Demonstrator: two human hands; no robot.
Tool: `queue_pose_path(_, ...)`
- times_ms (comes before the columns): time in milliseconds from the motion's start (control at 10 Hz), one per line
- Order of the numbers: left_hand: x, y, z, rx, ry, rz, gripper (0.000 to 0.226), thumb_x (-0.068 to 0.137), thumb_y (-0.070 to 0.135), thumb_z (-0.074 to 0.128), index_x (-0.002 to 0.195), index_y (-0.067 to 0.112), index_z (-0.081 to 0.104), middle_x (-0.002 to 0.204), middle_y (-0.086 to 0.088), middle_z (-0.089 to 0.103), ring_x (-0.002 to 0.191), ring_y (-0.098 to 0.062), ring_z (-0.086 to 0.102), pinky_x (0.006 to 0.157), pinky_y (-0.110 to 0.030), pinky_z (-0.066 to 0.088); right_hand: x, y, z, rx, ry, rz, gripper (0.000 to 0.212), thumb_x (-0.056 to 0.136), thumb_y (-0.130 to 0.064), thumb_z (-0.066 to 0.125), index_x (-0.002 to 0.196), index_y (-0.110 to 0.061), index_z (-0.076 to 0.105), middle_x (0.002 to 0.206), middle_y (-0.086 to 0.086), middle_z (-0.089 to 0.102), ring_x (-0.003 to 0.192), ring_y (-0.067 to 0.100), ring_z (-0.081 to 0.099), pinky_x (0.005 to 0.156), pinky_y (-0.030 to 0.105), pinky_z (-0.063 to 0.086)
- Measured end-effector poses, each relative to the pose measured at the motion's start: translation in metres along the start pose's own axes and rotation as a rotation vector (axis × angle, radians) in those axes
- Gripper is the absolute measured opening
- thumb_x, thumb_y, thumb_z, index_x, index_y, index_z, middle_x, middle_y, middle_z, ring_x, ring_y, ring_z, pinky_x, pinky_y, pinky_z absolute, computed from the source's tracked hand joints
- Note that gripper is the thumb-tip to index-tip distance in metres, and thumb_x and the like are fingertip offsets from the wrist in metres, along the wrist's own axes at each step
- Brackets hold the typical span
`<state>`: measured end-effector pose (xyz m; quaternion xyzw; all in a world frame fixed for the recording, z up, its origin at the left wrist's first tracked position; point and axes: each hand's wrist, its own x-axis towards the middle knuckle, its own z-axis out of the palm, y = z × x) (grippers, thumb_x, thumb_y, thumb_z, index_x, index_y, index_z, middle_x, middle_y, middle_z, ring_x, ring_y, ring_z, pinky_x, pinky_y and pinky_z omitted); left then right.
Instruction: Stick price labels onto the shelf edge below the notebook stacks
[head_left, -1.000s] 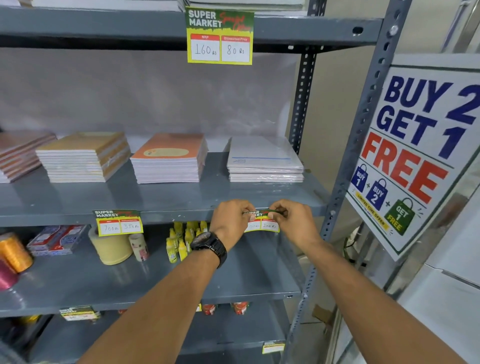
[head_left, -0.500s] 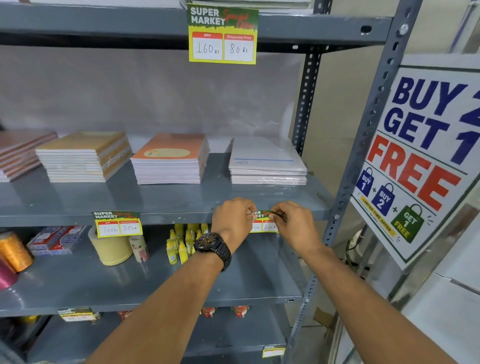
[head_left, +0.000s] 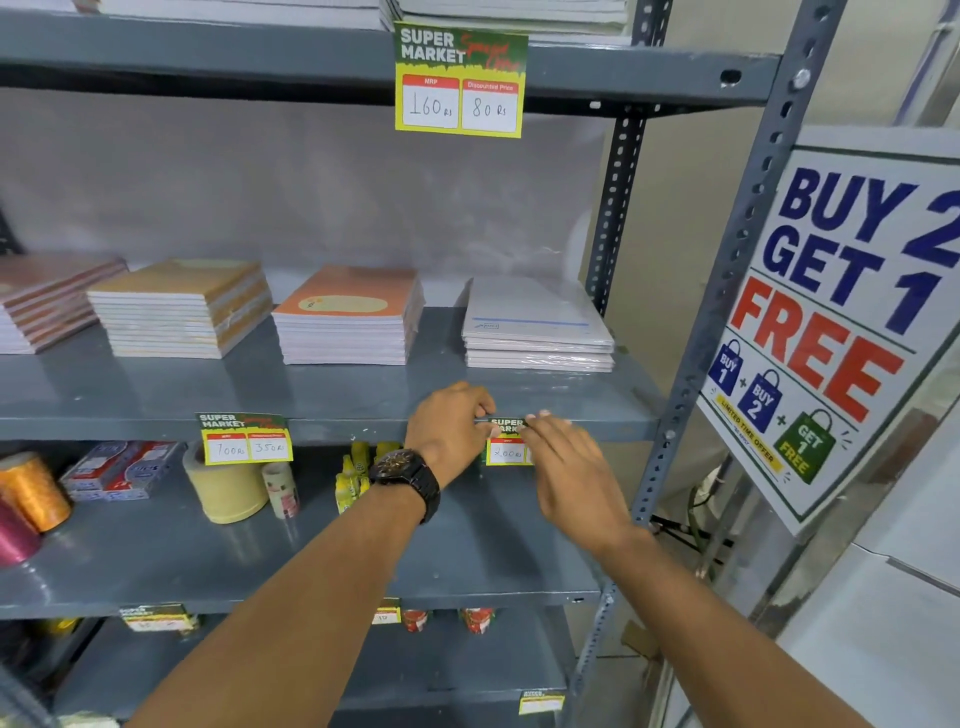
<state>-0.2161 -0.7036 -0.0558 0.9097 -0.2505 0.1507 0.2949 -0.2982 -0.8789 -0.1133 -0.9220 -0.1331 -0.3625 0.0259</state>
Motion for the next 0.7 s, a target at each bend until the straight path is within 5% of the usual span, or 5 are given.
queue_pose_path(100,-0.002,-0.003,-0.002,0.003,-0.007,0.018,0.015,0.078,0.026,0.074,0.091,0.026,0.066,0.095,0.007,0.066,0.087,-0.015,0.062,0.07,-0.024,0.044,-0.016,0.005,0.015,-0.141,-0.172,-0.056,0.069,0.084,-0.007,0.054,0.149,-0.005,0.03,0.157,0.013,0.031,0.146,0.029,0.027,0.118,0.048,0.025)
queue_pose_path(200,-0.001,-0.004,-0.002,0.003,-0.007,0.035,0.014,0.079,0.027,0.073,0.091,0.026,0.066,0.096,0.008,0.066,0.086,-0.014,0.061,0.068,-0.022,0.04,-0.018,0.008,0.023,-0.237,-0.262,-0.064,0.063,0.097,-0.02,0.045,0.152,-0.004,0.019,0.16,0.014,0.019,0.148,0.029,0.02,0.118,0.052,0.02)
queue_pose_path(400,0.0,-0.011,0.004,-0.004,0.003,0.056,0.015,0.08,0.029,0.072,0.093,0.026,0.066,0.095,0.008,0.065,0.088,-0.015,0.06,0.068,-0.025,0.041,-0.018,0.012,0.032,-0.331,-0.28,-0.062,0.064,0.101,-0.042,0.034,0.152,-0.007,0.02,0.16,0.012,0.017,0.149,0.027,0.013,0.119,0.053,0.016)
queue_pose_path(600,-0.004,-0.007,0.002,0.043,-0.013,0.066,0.017,0.084,0.029,0.068,0.1,0.025,0.064,0.101,0.004,0.065,0.093,-0.02,0.059,0.073,-0.031,0.047,-0.018,0.001,0.014,-0.27,-0.261,-0.065,0.062,0.097,-0.035,0.04,0.151,-0.009,0.026,0.16,0.009,0.023,0.148,0.024,0.021,0.119,0.054,0.017)
queue_pose_path(700,-0.011,-0.006,-0.003,0.028,0.026,0.082,0.02,0.088,0.031,0.061,0.107,0.024,0.061,0.106,0.004,0.066,0.099,-0.019,0.06,0.077,-0.034,0.05,-0.01,0.001,0.001,-0.111,-0.14,-0.023,0.052,0.092,-0.022,0.048,0.142,-0.011,0.045,0.152,0.008,0.041,0.142,0.023,0.035,0.118,0.046,0.019)
